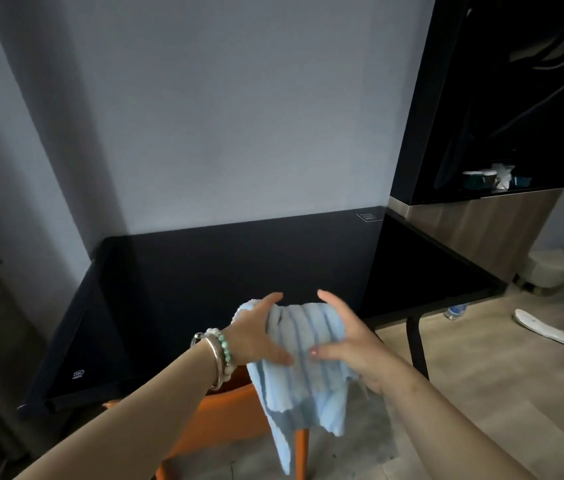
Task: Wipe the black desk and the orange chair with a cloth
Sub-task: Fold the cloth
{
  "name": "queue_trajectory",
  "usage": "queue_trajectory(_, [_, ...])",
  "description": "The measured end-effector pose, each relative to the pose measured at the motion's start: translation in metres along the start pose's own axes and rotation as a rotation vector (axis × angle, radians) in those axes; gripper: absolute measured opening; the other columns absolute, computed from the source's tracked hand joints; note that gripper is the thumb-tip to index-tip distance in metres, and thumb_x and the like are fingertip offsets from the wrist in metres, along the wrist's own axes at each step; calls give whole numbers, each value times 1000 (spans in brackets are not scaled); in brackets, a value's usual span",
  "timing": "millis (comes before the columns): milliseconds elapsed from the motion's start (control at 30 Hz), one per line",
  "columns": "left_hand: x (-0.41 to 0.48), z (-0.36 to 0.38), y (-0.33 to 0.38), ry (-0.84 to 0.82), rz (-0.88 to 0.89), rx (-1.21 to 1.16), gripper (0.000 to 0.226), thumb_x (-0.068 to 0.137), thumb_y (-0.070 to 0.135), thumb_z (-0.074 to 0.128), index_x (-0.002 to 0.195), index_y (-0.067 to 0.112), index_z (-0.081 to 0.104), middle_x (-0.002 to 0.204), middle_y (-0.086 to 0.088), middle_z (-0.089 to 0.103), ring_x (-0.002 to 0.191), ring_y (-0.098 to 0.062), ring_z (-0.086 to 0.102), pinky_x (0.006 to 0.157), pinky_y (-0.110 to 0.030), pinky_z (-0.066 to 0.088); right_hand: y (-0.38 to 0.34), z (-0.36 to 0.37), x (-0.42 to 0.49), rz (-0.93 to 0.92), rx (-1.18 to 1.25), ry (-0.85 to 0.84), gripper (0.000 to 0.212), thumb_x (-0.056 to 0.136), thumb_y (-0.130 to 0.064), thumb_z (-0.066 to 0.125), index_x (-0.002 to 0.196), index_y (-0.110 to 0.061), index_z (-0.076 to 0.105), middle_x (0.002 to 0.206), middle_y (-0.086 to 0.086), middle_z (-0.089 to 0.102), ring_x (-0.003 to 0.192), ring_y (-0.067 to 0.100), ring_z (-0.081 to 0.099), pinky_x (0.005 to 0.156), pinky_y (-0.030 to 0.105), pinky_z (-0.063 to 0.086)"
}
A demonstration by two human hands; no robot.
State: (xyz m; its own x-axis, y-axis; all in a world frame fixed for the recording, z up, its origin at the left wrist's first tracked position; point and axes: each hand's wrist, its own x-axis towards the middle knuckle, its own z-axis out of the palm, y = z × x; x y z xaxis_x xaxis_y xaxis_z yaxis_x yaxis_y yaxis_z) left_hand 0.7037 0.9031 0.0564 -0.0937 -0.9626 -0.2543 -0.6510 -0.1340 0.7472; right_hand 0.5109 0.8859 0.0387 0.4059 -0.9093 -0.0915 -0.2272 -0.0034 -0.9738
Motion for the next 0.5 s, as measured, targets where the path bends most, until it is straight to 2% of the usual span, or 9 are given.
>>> queue_trajectory(67, [9,10,8,-1,-22,316,107,66,28,80,147,34,10,139,-7,25,126,-27,37,100,-41,44,2,-7,5,17,-232,-17,86,70,-14,78,134,-50,34,136,-9,39,124,14,45,100,31,43])
queue_trajectory(133, [21,19,17,42,2,475,91,70,29,74,145,32,22,134,-8,32,120,-26,42,94,-40,48,3,-19,12,-1,-451,-2,69,77,-15,72,137,-31,42,129,-5,45,118,15,48,93,24,42])
queue_trajectory(233, [46,28,34,128,50,582,53,75,31,67,124,27,50,121,-5,40,112,-22,47,90,-35,49,3,-49,18,-49,-725,115,26,80,-24,64,104,-16,65,103,1,58,96,19,56,82,30,48])
queue_trajectory(267, [55,31,43,140,34,578,45,77,31,65,120,27,52,120,-3,39,108,-21,49,88,-33,50,4,-63,20,-41,-793,166,22,79,-28,63,98,-16,65,101,0,57,96,20,54,82,32,48])
queue_trajectory(333, [74,39,63,162,1,590,39,81,35,63,118,28,53,122,-3,35,106,-22,49,88,-32,50,11,-95,26,-16,-923,238,27,77,-41,65,98,-23,65,118,-5,49,113,22,43,92,33,39])
queue_trajectory(400, [96,53,87,207,-26,586,40,82,39,61,120,32,51,124,-3,30,113,-25,42,92,-33,46,15,-131,31,6,-981,271,31,73,-47,67,97,-28,63,138,-6,37,129,24,30,101,36,29])
queue_trajectory(433, [107,63,100,242,-35,572,41,83,40,61,122,33,49,126,-4,29,114,-26,39,94,-34,44,17,-150,34,-5,-942,290,29,71,-45,68,92,-26,62,136,-6,41,127,24,35,100,36,32])
queue_trajectory(467, [117,74,115,302,-34,558,43,83,41,60,123,35,47,128,-5,27,115,-28,38,95,-34,43,18,-169,36,-21,-841,312,24,69,-40,68,82,-24,58,120,-7,53,114,22,47,92,36,39])
queue_trajectory(500, [126,86,130,382,-20,552,45,83,39,60,125,35,44,131,-5,26,116,-29,37,96,-35,41,18,-188,37,-14,-709,338,23,67,-35,67,72,-21,50,95,-7,57,92,20,54,79,37,44])
